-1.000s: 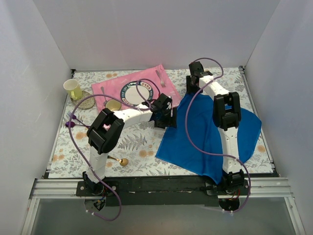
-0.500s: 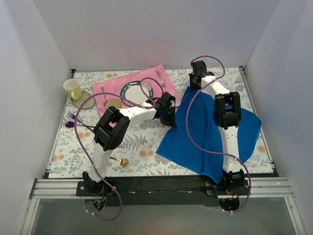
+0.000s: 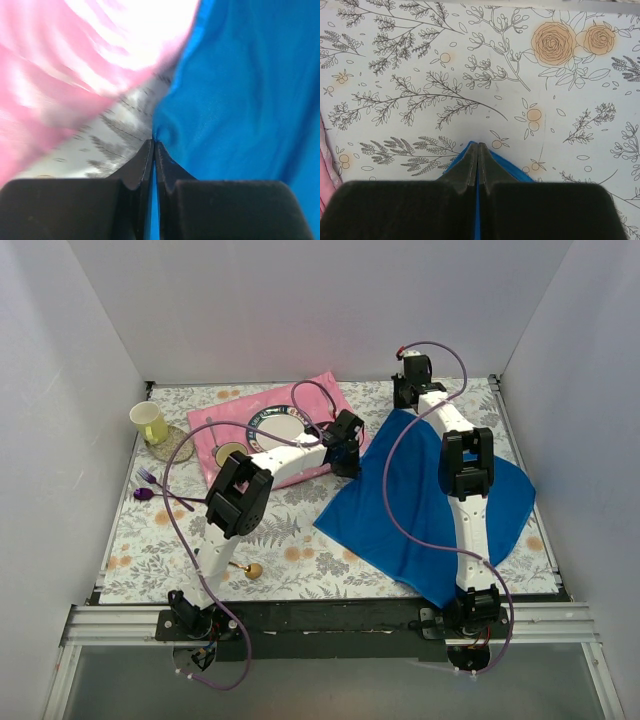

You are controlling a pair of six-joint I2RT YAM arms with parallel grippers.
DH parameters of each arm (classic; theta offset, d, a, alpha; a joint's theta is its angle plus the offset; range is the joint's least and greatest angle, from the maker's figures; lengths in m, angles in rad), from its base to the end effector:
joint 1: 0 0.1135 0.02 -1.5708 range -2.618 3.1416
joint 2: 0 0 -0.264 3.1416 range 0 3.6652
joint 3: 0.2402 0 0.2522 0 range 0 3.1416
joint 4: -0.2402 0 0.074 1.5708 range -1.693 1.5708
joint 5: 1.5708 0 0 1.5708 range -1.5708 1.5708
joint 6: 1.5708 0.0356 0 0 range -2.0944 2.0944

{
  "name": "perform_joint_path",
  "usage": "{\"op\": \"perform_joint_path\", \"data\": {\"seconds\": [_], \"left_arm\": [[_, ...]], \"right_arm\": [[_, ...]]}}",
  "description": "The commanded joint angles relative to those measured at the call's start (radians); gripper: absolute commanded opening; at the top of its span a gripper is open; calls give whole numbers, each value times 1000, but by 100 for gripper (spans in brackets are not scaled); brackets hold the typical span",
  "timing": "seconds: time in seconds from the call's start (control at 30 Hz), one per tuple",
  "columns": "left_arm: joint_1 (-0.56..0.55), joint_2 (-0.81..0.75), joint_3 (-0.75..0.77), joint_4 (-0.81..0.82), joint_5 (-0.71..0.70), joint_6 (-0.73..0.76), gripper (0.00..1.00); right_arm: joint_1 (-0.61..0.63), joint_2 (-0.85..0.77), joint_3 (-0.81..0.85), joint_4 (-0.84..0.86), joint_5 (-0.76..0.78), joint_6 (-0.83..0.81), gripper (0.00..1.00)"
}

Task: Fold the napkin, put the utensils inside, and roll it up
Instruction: Flatten the napkin out

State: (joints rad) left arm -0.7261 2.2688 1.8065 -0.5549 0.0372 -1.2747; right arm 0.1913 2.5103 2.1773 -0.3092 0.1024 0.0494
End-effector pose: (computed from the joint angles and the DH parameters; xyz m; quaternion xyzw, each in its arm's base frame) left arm 0.3680 -0.3285 0.1670 -0.2556 0.9272 -0.2396 0.1325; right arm 0.5621 0.1052 0.1804 -0.0404 0.8923 0.0083 0.4495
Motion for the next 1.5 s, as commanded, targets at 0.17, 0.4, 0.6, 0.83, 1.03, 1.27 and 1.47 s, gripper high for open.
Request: {"op": "perform_joint_path", "data": {"seconds": [0.17, 0.4, 0.6, 0.83, 1.03, 1.27, 1.47], "left_arm": [[27, -37, 109, -39, -94, 34, 0], [27, 1, 143, -71, -51, 37, 9], [27, -51, 99, -53, -63, 43, 28], [24, -130, 2, -17, -39, 37, 55], [14, -201, -82, 3, -25, 51, 62], [17, -200, -96, 10, -65, 54, 50], [22, -192, -53, 24, -57, 41, 45]], "right_arm": [[-9, -65, 94, -146, 83, 70, 20], [-56, -419, -360, -241, 169, 239, 41], [-131, -727, -824, -263, 210, 342, 59], [-182, -964, -1114, -238, 212, 322, 59], [-257, -961, -1197, -209, 198, 345, 58], [-279, -898, -1219, -168, 197, 342, 57], [-280, -828, -1196, -143, 217, 330, 56]]}}
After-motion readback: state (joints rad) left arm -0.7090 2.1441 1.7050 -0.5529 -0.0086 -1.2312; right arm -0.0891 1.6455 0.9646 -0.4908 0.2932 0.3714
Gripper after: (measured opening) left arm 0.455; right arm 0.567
